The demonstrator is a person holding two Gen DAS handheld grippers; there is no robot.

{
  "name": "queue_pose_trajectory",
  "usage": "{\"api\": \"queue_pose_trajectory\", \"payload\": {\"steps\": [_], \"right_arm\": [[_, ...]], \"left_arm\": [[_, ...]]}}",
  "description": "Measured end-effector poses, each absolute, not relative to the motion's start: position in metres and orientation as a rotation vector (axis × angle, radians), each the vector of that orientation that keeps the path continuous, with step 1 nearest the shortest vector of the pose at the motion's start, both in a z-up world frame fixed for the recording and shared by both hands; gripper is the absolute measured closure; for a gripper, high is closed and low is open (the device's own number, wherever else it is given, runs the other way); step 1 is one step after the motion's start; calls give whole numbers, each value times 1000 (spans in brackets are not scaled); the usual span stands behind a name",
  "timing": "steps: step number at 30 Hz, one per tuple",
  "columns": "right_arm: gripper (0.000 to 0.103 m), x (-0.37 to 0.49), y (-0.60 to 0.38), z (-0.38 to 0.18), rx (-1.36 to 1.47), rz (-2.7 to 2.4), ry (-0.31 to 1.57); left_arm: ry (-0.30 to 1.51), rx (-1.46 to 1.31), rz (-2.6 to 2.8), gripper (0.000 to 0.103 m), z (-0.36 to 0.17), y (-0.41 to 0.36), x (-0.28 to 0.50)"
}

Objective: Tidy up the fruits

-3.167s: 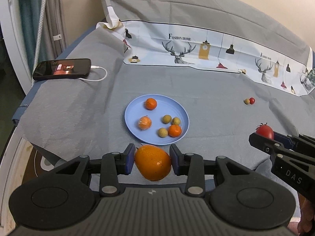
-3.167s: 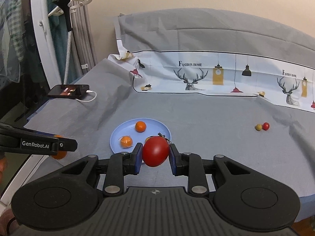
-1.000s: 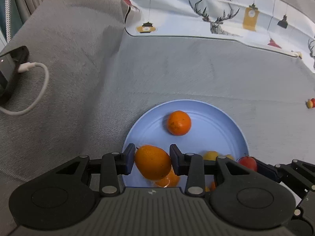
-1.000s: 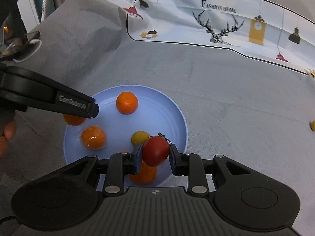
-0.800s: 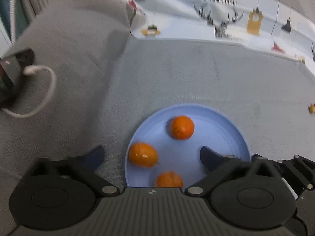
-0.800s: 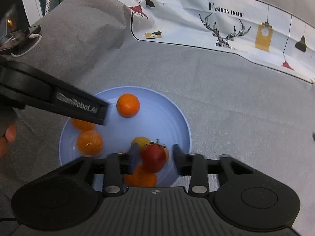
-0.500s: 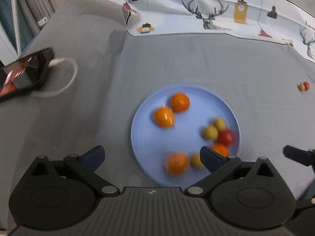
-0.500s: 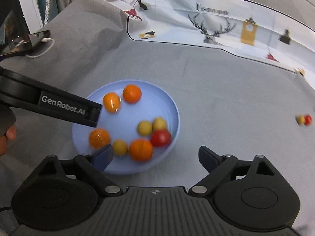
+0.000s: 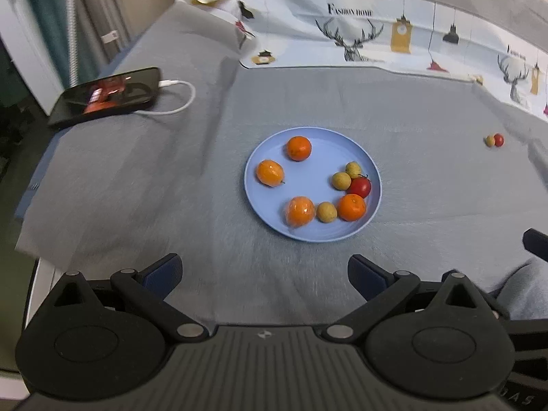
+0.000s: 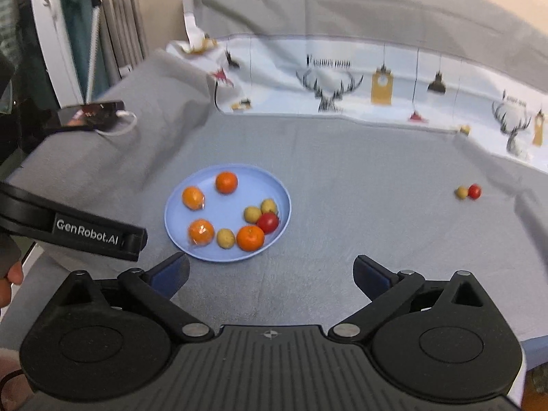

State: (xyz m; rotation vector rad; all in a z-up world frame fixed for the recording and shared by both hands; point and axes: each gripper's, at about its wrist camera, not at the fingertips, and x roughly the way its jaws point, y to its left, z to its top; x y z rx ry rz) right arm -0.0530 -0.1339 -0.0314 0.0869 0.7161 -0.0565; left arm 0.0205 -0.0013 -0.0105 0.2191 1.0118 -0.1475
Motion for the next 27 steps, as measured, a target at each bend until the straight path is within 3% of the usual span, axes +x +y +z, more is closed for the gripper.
{"api": "queue_pose_trajectory", "payload": {"steps": [13,27], "right_arm": [[1,-116,-127,0,65,-60,560],[1,-137,-126,7,63,-65,517]], "left_arm": [[901,267,-153,0,14,1,-47],[883,246,-141,0,21,6,-61]]}}
